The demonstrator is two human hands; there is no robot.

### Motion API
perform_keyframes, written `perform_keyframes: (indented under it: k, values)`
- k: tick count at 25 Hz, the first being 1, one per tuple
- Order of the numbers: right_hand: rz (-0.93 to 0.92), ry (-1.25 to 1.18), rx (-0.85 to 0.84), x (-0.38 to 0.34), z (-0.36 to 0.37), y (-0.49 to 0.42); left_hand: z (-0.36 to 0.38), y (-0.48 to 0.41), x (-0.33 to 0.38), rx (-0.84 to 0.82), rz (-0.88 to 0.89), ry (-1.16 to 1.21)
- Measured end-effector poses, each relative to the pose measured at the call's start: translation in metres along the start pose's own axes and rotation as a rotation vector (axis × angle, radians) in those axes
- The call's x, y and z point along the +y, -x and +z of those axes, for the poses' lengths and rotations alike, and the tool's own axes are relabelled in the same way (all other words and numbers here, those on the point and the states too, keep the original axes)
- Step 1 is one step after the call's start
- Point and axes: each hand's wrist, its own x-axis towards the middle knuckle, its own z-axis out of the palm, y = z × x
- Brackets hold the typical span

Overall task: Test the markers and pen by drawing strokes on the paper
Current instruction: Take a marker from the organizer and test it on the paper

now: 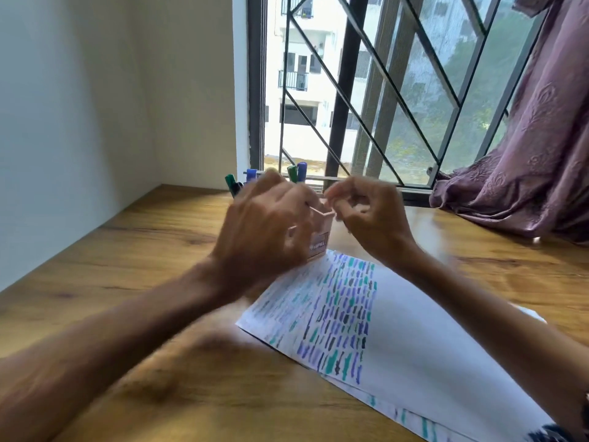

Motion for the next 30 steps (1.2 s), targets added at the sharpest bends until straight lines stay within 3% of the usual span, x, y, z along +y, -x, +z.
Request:
perform_keyframes:
  k: [2,5,7,16,20,25,30]
  values:
    - [0.035,0.038,-0.041,0.018,-0.001,0.025,-0.013,-0.008,-0.020,0.070,-0.083,-0.172]
    - [0.067,0.115,-0.070,0.034,0.006,0.044,-0.024,-0.013,-0.051,-0.032,-0.343,-0.403]
    - [0.074,0.098,-0.047,0.035,0.007,0.043,-0.027,-0.011,-0.063,-0.093,-0.412,-0.443]
    - [0.086,0.065,-0.068,0.036,0.005,0.044,-0.014,-0.003,-0.056,-0.092,-0.282,-0.391]
    - [0.112,0.026,-0.074,0.033,0.005,0.044,-0.008,0.000,-0.057,-0.027,-0.328,-0.227]
    - [0.203,-0.271,-0.062,0.024,-0.010,0.030,-0.017,-0.009,-0.036,0.219,-0.234,0.006]
    - [0.110,-0.338,-0.184,0.003,-0.014,0.027,-0.028,-0.008,0.000,0.274,-0.187,0.513]
